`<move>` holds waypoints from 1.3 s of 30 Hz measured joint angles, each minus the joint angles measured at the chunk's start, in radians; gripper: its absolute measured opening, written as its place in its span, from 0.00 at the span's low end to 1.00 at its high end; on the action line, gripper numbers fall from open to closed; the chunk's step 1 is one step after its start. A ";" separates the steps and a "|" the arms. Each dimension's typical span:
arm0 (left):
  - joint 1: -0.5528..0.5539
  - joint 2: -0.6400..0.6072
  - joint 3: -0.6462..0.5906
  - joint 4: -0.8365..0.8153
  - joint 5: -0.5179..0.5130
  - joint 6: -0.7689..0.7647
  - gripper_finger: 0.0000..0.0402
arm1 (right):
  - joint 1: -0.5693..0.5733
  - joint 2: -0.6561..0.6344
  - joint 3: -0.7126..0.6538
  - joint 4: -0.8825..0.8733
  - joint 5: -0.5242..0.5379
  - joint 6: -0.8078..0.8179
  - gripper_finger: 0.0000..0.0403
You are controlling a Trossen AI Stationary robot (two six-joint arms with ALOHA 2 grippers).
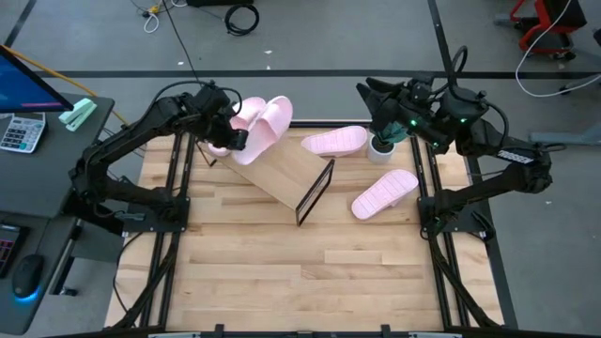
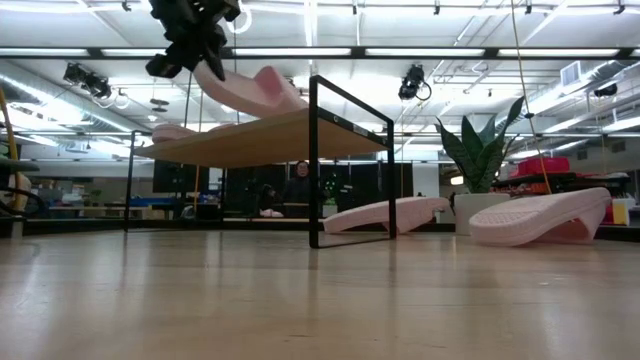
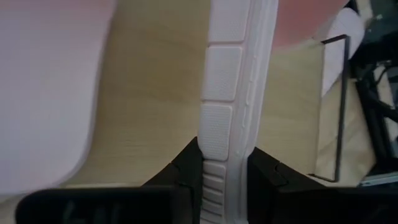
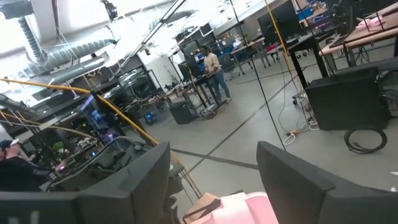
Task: Pick and place slides into the shelf
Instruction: Put the pink slipper on the shelf
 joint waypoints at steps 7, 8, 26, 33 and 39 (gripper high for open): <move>-0.005 0.041 0.000 0.001 -0.020 0.017 0.19 | 0.000 0.027 0.000 0.003 0.000 0.023 0.61; -0.010 0.048 0.000 0.001 -0.021 0.017 0.19 | 0.000 0.029 0.000 -0.001 -0.001 0.023 0.61; -0.030 0.082 0.000 -0.078 -0.145 0.060 0.21 | 0.000 0.051 0.000 -0.024 0.000 0.049 0.60; -0.030 0.082 0.000 -0.076 -0.181 0.065 0.22 | 0.000 0.051 0.000 -0.024 0.000 0.062 0.60; -0.036 0.082 0.000 0.002 -0.122 0.016 0.21 | 0.000 0.053 0.000 -0.025 0.000 0.070 0.60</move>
